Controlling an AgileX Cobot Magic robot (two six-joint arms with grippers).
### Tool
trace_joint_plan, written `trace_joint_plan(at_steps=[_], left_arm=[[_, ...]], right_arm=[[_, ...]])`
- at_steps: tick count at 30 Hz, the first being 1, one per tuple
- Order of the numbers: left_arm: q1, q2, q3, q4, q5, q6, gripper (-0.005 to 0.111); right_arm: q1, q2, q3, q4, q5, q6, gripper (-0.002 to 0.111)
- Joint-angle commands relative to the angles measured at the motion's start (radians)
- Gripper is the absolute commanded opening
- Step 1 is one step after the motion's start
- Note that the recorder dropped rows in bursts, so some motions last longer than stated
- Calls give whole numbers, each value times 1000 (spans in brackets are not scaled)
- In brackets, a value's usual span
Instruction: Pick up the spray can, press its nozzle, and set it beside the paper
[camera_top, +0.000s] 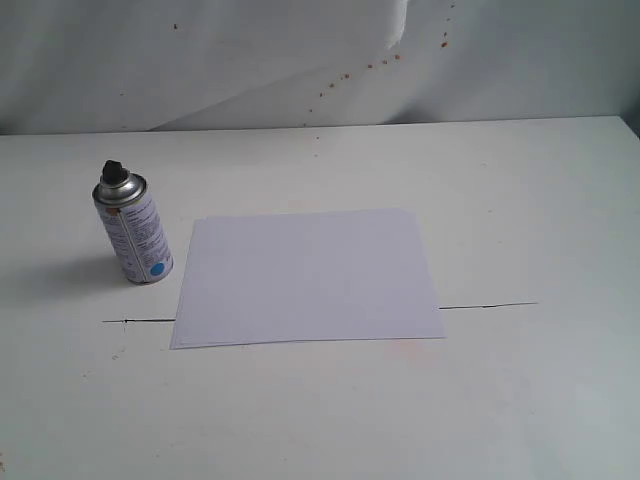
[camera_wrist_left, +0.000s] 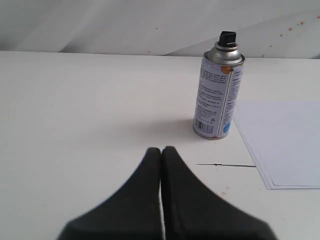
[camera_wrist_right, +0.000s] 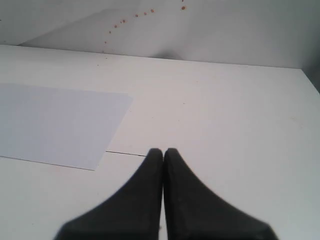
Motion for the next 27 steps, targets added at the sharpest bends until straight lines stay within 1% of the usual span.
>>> trace_joint_plan(at_steps=[1,4,6,9,12,19,23,25,27], left_arm=[[-5,-3,4,33,-16,1,0],[-5,-3,4,6,-83,1,0],[-5,-3,4,-25,-171,-7,0],[-5,-3,4,-30,-324,-7,0],[-5,-3,4,-30,-423,-7,0],[-5,-3,4,-30,-479,4,0],[-5,-3,4,-32,-576,-57,0],[-5,-3,-28,-32,-570,-60,0],[-5,-3,-88,-32,-540,-56,0]], right_arm=[[0,-6,4,1,-5,-2,0],[0,-6,4,1,-5,-2,0],[0,-6,4,1,-5,-2,0],[0,-6,4,1,-5,-2,0],[0,-6,4,1,-5,-2,0],[0,-6,4,1,-5,-2,0],[0,-6,4,1,-5,-2,0],[0,-6,4,1,-5,-2,0],[0,-6,4,1,-5,-2,0]])
